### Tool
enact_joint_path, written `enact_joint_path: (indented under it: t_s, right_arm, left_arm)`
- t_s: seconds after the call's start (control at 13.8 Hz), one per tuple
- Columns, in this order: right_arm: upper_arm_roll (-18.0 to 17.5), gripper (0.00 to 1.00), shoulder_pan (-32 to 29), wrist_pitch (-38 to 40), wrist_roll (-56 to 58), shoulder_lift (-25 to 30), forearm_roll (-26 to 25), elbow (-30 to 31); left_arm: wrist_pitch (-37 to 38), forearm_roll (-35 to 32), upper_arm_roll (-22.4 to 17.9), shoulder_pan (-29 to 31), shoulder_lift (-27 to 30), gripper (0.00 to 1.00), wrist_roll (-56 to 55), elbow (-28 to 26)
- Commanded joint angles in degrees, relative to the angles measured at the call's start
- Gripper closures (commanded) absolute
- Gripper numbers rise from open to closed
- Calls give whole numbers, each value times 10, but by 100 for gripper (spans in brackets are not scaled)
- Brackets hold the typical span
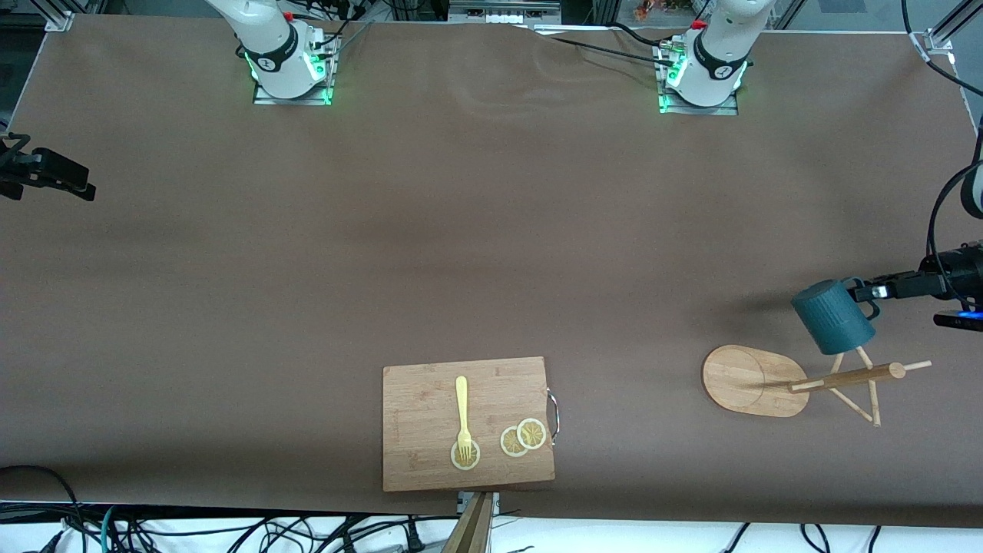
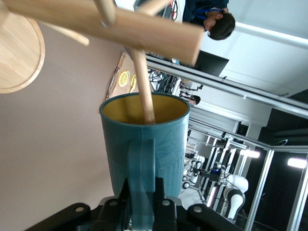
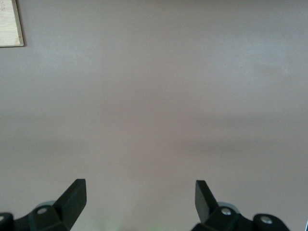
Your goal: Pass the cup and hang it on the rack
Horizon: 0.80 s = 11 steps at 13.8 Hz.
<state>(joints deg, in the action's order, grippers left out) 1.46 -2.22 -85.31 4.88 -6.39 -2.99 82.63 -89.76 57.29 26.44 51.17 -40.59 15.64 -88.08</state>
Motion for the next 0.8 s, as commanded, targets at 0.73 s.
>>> enact_joint_path:
  t_s: [0.73]
  right_arm:
    - [-3, 0, -7, -2, 0, 2, 8, 1]
  left_arm:
    - [9, -11, -1, -20, -115, 100, -100, 149]
